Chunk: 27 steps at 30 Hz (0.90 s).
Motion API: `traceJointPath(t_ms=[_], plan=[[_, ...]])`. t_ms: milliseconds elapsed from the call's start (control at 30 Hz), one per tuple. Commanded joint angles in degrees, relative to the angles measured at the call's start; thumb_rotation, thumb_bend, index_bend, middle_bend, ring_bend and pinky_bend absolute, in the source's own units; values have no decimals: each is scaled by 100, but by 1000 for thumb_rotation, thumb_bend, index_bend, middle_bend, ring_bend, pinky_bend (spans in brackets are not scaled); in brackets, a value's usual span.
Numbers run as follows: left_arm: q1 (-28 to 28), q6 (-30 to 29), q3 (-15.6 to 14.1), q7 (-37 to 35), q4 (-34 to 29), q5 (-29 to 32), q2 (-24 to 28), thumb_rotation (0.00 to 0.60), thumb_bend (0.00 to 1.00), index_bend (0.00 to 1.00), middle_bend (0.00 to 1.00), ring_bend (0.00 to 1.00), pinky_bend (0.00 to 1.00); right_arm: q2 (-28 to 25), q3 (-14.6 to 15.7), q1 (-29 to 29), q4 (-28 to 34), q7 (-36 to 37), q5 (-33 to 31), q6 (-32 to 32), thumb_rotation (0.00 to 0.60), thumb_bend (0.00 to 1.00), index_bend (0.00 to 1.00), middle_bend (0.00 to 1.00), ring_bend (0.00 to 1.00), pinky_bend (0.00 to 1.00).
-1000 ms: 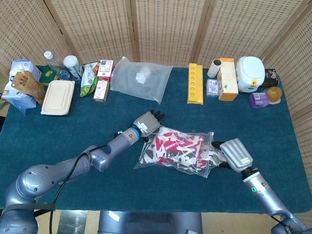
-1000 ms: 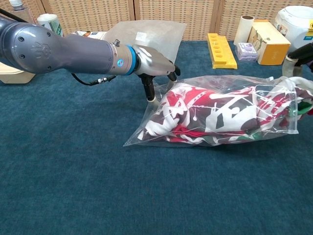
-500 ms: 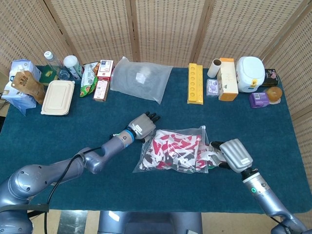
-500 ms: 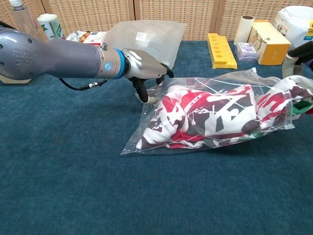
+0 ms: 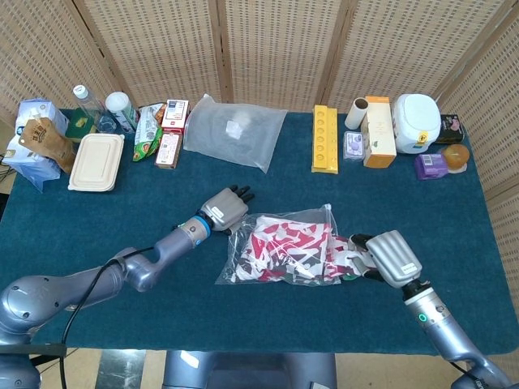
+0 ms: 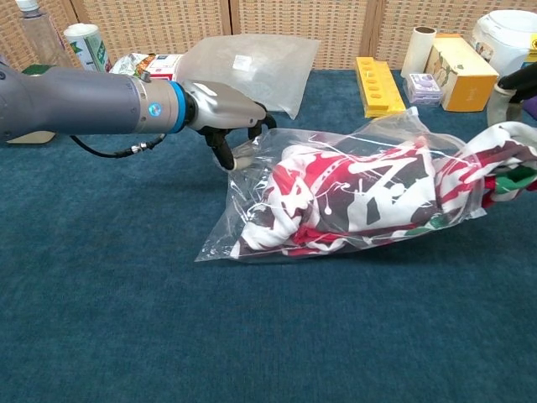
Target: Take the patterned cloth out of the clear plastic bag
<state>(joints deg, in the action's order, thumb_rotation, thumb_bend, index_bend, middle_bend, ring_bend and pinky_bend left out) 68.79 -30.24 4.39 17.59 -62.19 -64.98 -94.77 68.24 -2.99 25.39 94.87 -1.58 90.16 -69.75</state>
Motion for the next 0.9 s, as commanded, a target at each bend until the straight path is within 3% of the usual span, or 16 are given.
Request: traceJointPath(t_ms=[33,500,900], plan=[[-156,-134,-54,-188,-179,-171,184,600,504,745,127,0,155,-27,-15,-32,43,-81,-27,-43,600,653,712,718,869,851],[-989,-959,-395,-1059,-1114,-1071,1346,600,497,745,128,0,155,-159,-97,-217,70,-215,-206,-260,600,654,721,729,883,856],[-1765,-1479,-780,-1315,-1589,-1242,2407,600,499,745,128,0,155,-286,-233,-236,24,-204,-350,-287,600,653,722,732,884,859]])
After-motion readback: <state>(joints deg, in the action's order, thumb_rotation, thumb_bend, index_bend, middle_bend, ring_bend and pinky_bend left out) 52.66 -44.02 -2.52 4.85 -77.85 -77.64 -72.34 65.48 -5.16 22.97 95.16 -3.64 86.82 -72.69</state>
